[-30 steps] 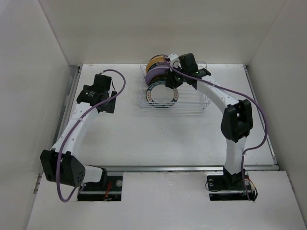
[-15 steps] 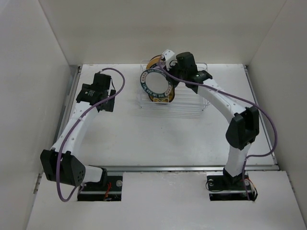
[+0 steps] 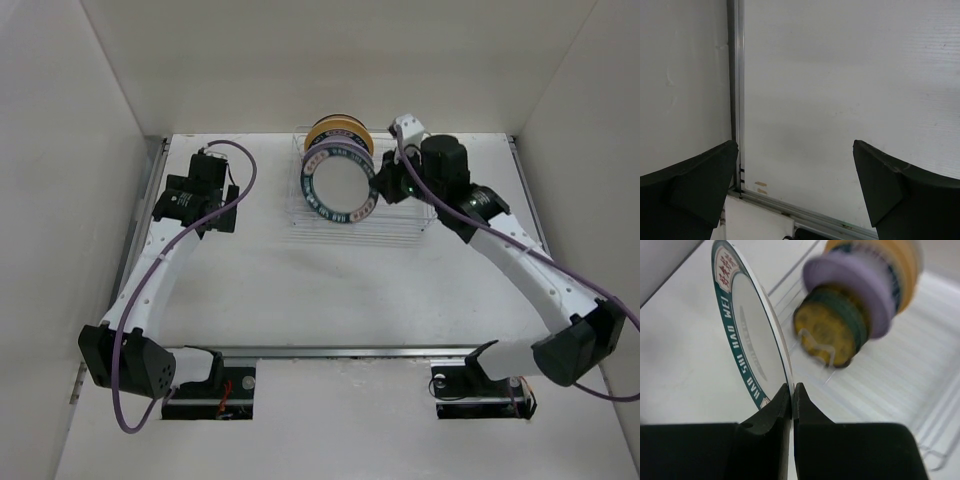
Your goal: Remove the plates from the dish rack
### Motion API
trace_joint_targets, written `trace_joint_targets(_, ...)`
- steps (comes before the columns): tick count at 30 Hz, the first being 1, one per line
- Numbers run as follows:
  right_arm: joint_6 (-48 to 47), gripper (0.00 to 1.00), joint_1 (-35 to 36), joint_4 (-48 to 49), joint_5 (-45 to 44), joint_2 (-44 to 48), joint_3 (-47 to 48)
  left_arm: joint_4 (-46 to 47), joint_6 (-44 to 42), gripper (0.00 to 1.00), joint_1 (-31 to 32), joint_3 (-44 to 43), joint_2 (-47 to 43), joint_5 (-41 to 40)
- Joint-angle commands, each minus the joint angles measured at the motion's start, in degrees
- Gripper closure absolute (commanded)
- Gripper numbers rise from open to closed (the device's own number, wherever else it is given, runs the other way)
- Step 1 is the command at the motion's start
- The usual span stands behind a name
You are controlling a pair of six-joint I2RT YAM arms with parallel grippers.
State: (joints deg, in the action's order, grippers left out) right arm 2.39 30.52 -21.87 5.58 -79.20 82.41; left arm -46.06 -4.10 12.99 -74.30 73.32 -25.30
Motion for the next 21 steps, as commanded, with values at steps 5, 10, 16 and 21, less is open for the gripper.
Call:
trace_joint_targets(5,16.1,1.00,0.9,2.4,21.2,0.7,-20.3,0.3,1.3,0.00,-0.4,-0.8,-1.7,1.1)
trace_joint_targets(10,19.4,1.00,0.9,7.9,24.3,-1.7,-27.6,0.3,1.3,0.00,-0.4,-0.8,-2.2,1.7)
trace_joint_targets(16,20.0,0.87,0.9,9.9,24.8,-12.5,-27.3,-0.3,1.3,0.00,-0.4,-2.0,-1.7,1.1)
trace_joint_targets(21,20.0,0.69,0.9,9.9,24.8,-18.0,-27.3,-0.3,0.8,0.00,-0.4,-1.5,-2.2,1.1)
